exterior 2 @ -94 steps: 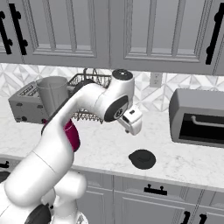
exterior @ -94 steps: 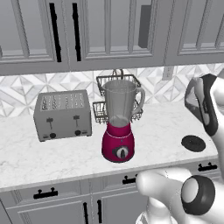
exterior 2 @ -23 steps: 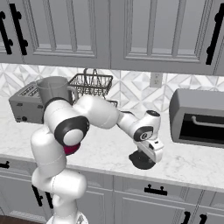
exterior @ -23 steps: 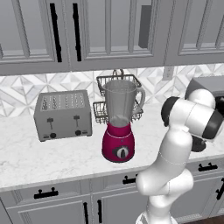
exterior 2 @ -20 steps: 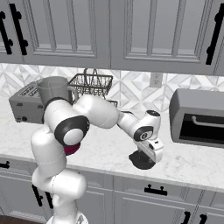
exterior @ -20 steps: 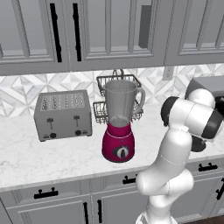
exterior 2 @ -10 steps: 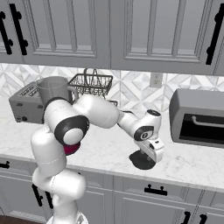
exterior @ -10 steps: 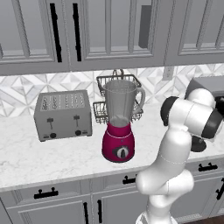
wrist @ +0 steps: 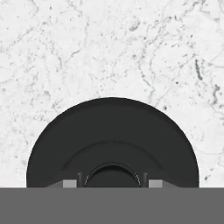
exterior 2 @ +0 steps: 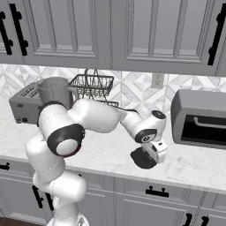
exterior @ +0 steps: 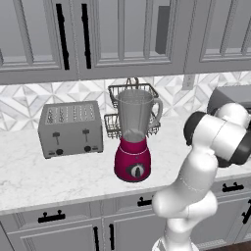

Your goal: Close the lid blender by securely placing the lid on top.

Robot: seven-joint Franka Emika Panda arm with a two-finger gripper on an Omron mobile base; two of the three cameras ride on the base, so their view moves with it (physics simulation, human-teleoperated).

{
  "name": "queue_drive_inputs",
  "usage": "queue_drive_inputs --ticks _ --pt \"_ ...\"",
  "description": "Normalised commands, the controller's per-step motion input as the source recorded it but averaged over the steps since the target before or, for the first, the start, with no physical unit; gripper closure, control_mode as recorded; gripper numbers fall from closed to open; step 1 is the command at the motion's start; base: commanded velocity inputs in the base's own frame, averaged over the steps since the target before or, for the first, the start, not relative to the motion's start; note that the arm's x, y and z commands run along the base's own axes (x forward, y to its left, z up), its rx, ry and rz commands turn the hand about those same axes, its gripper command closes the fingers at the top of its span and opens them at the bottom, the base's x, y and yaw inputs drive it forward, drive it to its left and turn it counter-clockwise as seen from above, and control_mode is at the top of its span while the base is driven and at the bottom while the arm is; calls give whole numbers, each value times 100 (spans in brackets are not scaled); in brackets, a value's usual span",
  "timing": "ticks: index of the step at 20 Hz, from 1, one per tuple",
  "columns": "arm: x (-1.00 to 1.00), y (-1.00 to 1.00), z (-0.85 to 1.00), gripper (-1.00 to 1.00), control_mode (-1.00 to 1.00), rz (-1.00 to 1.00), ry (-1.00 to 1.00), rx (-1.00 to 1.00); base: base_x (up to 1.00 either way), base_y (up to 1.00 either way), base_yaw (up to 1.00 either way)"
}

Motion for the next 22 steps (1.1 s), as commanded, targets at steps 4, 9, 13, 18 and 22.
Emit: queue_drive_inputs --ticks 4,9,13,18,22 --pt "-14 1 97 100 -100 -8 -41 3 0 0 0" --pt "-5 20 100 100 -100 -14 -44 0 0 0 0" --pt "-10 42 100 100 -100 -5 -46 -3 0 0 0" --pt "-20 49 100 100 -100 0 -37 -5 0 0 0" --pt "-33 45 100 100 -100 0 -33 -5 0 0 0"
